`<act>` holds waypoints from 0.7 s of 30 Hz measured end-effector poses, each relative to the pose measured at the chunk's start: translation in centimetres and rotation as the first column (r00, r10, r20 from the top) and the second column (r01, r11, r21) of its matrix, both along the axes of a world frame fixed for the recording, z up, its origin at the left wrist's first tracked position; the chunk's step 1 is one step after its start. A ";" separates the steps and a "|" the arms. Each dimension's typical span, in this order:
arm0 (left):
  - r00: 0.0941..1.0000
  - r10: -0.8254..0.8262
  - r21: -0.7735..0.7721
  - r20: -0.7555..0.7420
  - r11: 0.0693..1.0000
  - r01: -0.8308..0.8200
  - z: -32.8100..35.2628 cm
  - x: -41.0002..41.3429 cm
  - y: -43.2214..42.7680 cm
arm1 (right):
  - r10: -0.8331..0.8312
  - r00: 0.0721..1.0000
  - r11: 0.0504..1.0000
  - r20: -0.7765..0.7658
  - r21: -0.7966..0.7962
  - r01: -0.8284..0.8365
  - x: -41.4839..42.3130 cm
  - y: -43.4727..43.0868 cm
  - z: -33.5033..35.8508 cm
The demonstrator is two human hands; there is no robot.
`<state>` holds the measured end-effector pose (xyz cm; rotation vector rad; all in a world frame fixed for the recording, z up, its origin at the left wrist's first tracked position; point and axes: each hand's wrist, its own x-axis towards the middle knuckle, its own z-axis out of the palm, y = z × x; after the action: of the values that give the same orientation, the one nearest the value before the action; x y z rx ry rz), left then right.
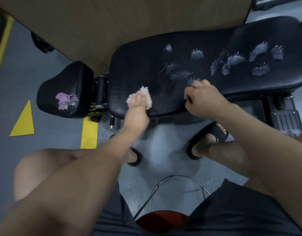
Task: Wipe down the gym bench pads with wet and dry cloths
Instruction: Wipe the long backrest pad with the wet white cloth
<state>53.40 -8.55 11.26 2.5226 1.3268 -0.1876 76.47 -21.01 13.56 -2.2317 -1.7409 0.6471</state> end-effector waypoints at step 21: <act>0.796 -0.580 0.292 0.172 0.802 0.521 -3.3 1.8 -4.9 | 0.002 1.000 1.000 0.007 -0.023 -0.002 0.8 -1.7 0.1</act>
<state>55.16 -13.42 8.00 2.9492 0.4986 0.1851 77.31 -22.76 13.69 -2.2507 -1.7479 0.6637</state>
